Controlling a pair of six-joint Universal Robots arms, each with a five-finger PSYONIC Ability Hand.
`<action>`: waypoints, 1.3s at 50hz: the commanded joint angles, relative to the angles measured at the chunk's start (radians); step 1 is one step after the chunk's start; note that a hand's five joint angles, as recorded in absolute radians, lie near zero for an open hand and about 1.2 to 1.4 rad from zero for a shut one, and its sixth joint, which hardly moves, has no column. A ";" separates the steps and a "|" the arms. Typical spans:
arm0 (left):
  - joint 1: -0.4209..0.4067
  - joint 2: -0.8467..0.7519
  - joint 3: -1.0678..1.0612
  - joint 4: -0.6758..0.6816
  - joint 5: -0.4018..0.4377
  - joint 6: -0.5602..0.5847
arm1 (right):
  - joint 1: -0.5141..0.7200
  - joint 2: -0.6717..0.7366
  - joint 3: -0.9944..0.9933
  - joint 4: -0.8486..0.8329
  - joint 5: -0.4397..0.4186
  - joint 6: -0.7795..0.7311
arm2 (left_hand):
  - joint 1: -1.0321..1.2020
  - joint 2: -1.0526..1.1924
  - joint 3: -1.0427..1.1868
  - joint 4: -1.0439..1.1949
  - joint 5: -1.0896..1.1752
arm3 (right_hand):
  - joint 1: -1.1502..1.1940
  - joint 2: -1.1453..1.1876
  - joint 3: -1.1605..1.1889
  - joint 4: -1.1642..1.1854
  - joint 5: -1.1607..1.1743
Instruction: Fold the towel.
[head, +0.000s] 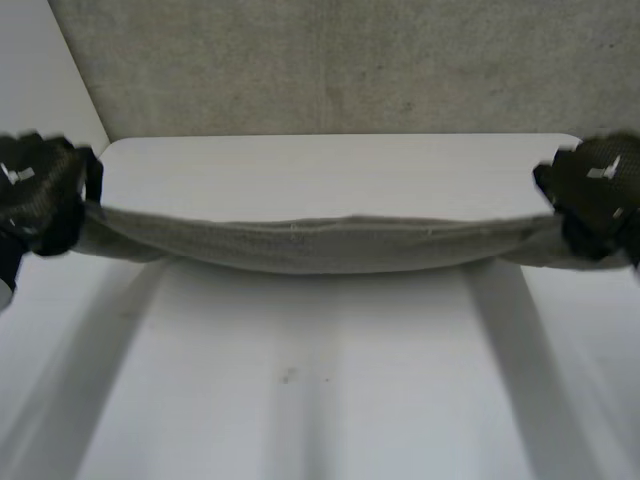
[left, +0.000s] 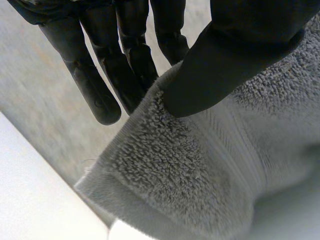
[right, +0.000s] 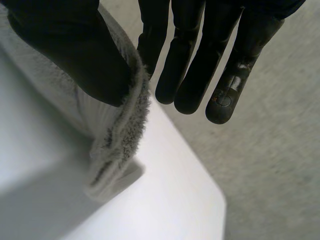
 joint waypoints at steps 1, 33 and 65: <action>-0.053 0.047 0.265 -0.270 -0.003 -0.048 | -0.031 0.007 -0.420 0.423 -0.022 -0.107 | 0.205 0.178 0.180 0.178 0.184 | 0.420 0.215 0.210 0.202 0.249; -0.253 -0.826 1.327 -0.224 -0.260 0.075 | 0.105 0.603 -0.942 -0.290 0.161 -0.149 | 0.205 0.178 0.180 0.178 0.184 | 0.420 0.215 0.210 0.202 0.249; -0.222 -0.774 0.428 0.146 -0.140 -0.088 | 0.039 0.621 -0.353 -0.207 -0.042 -0.096 | 0.205 0.178 0.180 0.178 0.184 | 0.420 0.215 0.210 0.202 0.249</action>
